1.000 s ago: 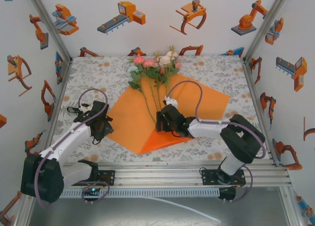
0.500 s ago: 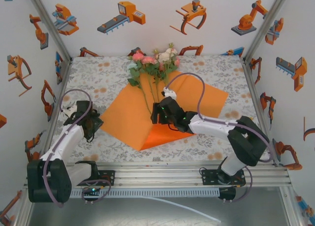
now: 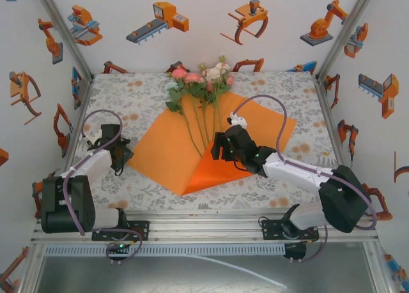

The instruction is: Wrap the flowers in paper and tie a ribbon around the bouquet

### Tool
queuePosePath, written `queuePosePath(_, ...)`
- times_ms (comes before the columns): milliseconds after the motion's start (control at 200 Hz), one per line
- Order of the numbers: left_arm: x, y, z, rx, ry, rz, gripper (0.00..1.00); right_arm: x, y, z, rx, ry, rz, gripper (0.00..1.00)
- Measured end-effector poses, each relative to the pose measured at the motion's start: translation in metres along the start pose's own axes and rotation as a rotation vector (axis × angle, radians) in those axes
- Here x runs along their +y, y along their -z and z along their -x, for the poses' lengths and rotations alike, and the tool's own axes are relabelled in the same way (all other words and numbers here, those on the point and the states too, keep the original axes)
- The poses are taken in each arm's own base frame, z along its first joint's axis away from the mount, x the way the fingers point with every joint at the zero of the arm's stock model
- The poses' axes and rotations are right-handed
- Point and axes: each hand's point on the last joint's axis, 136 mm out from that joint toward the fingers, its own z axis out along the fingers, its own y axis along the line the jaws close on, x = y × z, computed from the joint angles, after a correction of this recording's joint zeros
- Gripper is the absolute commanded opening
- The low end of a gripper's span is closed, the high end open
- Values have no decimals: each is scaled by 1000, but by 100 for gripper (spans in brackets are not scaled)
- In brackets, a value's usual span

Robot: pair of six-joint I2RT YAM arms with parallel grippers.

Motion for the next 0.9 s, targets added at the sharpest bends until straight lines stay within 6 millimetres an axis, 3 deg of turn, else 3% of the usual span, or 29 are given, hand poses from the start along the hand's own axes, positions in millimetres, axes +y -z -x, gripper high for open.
queuePosePath(150,-6,-6,6,-16,-4,-6,26,1,0,0,1,-1,3,67)
queuePosePath(305,-13,-8,5,1,2,-39,0,4,0,-3,15,4,25,68)
queuePosePath(461,-28,12,11,-2,27,-140,0,17,1,-7,40,14,91,68)
queuePosePath(701,-75,75,38,-26,90,-397,0,74,-5,-39,139,88,288,68)
queuePosePath(806,-96,95,44,-21,87,-474,0,75,-19,-53,177,98,283,70)
queuePosePath(901,-112,110,44,-13,77,-528,0,71,-30,-65,216,118,271,85)
